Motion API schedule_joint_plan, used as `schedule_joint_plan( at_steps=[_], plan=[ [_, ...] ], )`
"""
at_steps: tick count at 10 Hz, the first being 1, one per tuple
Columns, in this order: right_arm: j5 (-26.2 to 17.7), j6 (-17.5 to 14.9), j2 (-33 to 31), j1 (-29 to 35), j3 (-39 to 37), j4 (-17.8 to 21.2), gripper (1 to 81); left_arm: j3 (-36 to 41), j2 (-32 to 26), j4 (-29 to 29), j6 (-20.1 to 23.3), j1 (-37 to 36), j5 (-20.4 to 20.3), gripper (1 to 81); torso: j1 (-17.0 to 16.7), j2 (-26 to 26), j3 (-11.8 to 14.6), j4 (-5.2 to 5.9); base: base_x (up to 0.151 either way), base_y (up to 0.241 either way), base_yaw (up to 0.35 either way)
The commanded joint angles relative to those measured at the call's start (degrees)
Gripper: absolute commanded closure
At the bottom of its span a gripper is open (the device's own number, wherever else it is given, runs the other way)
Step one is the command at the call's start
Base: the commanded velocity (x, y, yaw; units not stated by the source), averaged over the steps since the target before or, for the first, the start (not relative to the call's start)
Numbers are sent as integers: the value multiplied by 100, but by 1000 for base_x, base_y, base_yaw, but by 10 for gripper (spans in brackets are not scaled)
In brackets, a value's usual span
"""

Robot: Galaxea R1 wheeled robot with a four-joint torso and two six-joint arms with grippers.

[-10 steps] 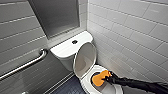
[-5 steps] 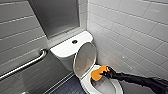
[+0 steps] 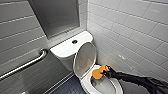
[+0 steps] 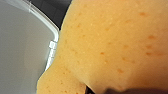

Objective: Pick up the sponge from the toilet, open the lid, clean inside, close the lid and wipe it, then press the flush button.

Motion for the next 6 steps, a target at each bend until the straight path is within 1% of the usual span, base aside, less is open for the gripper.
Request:
schedule_joint_plan(
  at_steps=[1, 3, 4, 5, 6],
  plan=[
    [-64, 119, 241, 963, -349, 227, 811, 169, -142, -69, 21, 118, 595, 10, 0, 0, 0, 0, 0, 0, 0],
    [-21, 399, 224, 858, -569, 227, 811, 195, -142, -61, 21, 127, 595, 10, 0, -2, 0, 0, 0, 0, 0],
    [-3, 601, 92, 753, -543, 227, 811, 213, -142, -52, 21, 127, 595, 10, 0, 0, 0, 0, 0, 0, 0],
    [75, 795, -92, 639, -438, 227, 811, 248, -151, -52, 21, 127, 595, 10, 0, 0, 0, 0, 0, 0, 0],
    [277, 953, -337, 533, -219, 227, 811, 275, -142, -52, 39, 127, 595, 10, 0, -2, 0, 0, 0, 0, 0]
  ],
)
